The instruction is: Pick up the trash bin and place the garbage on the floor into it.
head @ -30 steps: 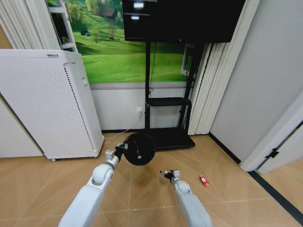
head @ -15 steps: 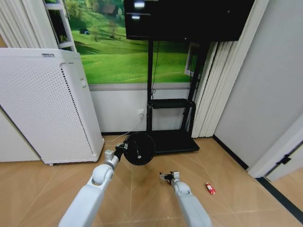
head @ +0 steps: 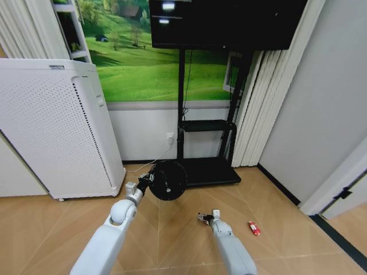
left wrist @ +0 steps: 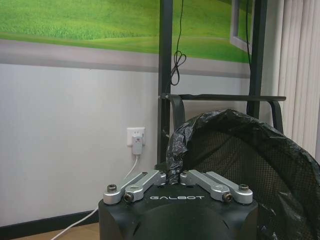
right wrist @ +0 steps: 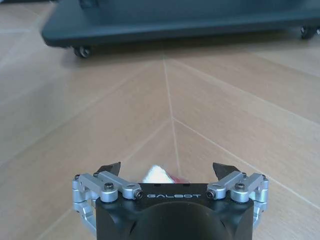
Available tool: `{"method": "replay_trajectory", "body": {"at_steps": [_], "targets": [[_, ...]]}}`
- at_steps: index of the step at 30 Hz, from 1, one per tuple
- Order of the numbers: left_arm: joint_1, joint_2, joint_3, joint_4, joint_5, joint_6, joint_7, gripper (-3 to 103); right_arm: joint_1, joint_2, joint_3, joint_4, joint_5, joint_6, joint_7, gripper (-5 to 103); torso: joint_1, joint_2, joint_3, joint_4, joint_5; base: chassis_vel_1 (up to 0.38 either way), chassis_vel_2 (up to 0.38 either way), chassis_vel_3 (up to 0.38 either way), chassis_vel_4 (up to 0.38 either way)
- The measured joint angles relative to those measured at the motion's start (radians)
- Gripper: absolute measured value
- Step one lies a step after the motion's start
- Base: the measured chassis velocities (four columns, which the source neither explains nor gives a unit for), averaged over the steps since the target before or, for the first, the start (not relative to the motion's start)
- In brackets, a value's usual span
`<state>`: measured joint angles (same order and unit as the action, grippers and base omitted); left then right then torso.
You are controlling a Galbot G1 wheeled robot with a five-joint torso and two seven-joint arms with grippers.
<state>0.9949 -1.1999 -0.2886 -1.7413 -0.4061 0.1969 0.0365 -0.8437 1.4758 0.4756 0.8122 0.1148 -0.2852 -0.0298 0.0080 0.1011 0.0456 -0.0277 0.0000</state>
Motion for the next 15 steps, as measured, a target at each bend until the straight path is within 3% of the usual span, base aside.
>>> {"method": "replay_trajectory", "body": {"at_steps": [15], "targets": [[0.020,0.003,-0.025,-0.019,-0.004,-0.001,0.003,7,0.028,0.009,0.001,-0.076,-0.044,-0.005,0.002,100,0.000,0.000,0.000,0.0000,0.0000,0.000,0.000,0.000,0.000]]}}
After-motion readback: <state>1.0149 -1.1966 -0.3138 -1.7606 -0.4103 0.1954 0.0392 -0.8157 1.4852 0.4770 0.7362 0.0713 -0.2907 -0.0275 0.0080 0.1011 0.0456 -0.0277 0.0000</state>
